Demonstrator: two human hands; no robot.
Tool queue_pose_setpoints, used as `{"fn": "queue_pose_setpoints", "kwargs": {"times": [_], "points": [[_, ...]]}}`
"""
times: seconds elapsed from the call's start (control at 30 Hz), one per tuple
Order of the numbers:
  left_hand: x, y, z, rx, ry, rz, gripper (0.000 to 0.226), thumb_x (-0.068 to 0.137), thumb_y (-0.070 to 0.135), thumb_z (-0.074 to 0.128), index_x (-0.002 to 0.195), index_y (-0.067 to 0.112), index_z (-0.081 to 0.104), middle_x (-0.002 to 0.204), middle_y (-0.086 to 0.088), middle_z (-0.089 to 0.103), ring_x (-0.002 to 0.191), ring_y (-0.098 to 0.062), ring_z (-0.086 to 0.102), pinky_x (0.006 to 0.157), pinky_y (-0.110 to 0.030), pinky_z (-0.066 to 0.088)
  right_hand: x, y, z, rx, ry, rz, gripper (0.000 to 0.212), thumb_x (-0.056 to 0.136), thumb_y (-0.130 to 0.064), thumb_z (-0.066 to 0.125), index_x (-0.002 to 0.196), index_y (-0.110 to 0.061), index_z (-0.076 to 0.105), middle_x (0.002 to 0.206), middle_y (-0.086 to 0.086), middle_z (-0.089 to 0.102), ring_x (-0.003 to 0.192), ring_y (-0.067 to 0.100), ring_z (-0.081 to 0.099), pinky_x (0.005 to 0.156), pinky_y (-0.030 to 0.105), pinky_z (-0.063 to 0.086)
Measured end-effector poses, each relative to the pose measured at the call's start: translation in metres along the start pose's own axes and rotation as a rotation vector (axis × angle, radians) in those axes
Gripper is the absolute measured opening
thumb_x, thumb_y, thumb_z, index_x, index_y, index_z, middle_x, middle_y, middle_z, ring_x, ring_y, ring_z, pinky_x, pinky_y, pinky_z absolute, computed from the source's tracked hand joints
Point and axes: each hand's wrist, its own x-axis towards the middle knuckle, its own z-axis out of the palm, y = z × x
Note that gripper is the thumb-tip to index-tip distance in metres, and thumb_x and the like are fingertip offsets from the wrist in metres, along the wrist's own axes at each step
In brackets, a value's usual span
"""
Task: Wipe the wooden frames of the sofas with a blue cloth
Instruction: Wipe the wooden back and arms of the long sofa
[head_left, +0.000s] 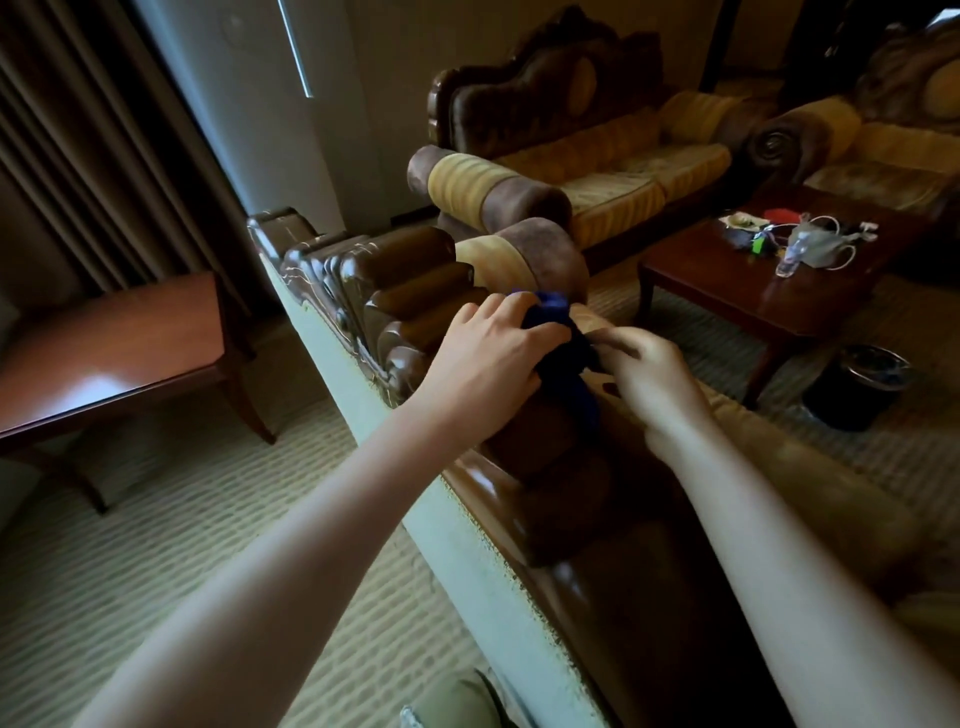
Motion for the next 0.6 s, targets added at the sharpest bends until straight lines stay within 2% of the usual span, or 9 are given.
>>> {"fn": "queue_pose_setpoints", "kwargs": {"times": [0.1,0.17,0.23,0.33,0.47,0.6], "points": [[-0.025,-0.004,-0.011,-0.068,0.061,0.054,0.048,0.075,0.005,0.071,0.120,0.020,0.065,0.130,-0.018,0.052,0.110,-0.038,0.051,0.086,-0.047,0.046,-0.007,0.002,-0.004,0.050,0.044,0.006,0.023,0.097,-0.013,0.045,0.099,-0.027,0.064,0.098,-0.010,0.065,0.093,0.000,0.058,0.073,0.016,0.043],[-0.047,-0.009,-0.009,-0.091,0.133,0.020,0.047,0.064,0.000,0.079,0.108,0.016,0.071,0.120,-0.019,0.058,0.101,-0.038,0.056,0.080,-0.047,0.050,-0.011,0.003,-0.001,0.063,0.037,-0.013,0.025,0.096,-0.010,0.045,0.097,-0.027,0.064,0.098,-0.009,0.066,0.095,0.001,0.059,0.075,0.016,0.043],[-0.071,-0.012,-0.006,-0.111,0.218,-0.051,0.042,0.063,0.001,0.082,0.102,0.013,0.074,0.115,-0.020,0.059,0.101,-0.035,0.053,0.081,-0.044,0.049,-0.015,0.002,0.006,0.073,0.018,-0.052,0.028,0.095,-0.008,0.046,0.091,-0.029,0.064,0.095,-0.011,0.066,0.096,0.004,0.061,0.080,0.018,0.046],[-0.105,-0.018,0.005,-0.116,0.335,-0.130,0.027,0.071,0.007,0.079,0.097,0.011,0.075,0.112,-0.018,0.055,0.099,-0.030,0.046,0.078,-0.041,0.049,-0.020,0.004,0.021,0.044,-0.021,-0.113,0.030,0.094,-0.007,0.048,0.091,-0.031,0.065,0.097,-0.010,0.067,0.099,0.005,0.062,0.088,0.024,0.048],[-0.118,-0.024,0.018,-0.108,0.423,-0.138,0.025,0.074,0.009,0.076,0.099,0.011,0.075,0.114,-0.013,0.044,0.096,-0.030,0.044,0.074,-0.038,0.048,-0.022,0.003,0.029,-0.012,-0.067,-0.149,0.028,0.094,-0.008,0.047,0.098,-0.026,0.068,0.101,-0.012,0.066,0.102,0.003,0.059,0.092,0.021,0.046],[-0.077,-0.008,0.010,-0.085,0.445,-0.054,0.024,0.080,0.017,0.059,0.095,0.008,0.076,0.112,-0.015,0.050,0.099,-0.030,0.041,0.081,-0.038,0.041,-0.018,-0.003,0.030,-0.024,-0.038,-0.171,0.025,0.096,-0.010,0.046,0.103,-0.021,0.067,0.102,-0.011,0.064,0.102,0.003,0.058,0.084,0.012,0.045]]}}
